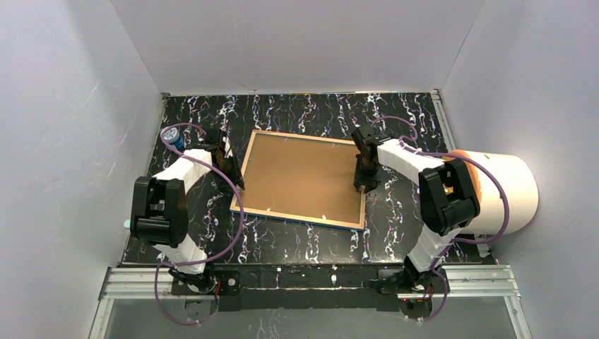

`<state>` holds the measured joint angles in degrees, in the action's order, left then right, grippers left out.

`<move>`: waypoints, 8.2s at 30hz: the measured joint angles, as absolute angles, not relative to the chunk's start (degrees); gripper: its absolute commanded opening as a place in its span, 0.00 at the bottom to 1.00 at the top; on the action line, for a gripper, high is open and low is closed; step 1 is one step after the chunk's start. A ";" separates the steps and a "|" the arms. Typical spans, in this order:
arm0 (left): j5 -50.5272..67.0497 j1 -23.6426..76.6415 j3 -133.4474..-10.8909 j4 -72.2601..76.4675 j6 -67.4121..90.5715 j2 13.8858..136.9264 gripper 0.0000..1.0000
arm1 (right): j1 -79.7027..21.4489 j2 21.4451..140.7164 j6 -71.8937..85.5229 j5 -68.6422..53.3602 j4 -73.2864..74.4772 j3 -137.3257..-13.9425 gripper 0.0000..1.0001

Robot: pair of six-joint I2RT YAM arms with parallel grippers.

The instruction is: Put the photo into the frame

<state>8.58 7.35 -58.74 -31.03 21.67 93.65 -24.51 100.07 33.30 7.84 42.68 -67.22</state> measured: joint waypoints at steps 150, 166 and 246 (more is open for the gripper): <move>21.17 43.68 -90.19 -17.06 30.02 124.44 0.36 | -19.84 99.92 29.87 2.57 35.55 -63.22 0.01; 21.17 43.68 -91.26 -18.15 30.00 124.88 0.36 | -19.46 99.85 25.43 0.82 35.18 -63.22 0.01; 15.33 -1.80 -67.13 -46.74 34.15 72.14 0.98 | -60.71 109.40 -7.29 -2.20 39.48 -91.31 0.08</move>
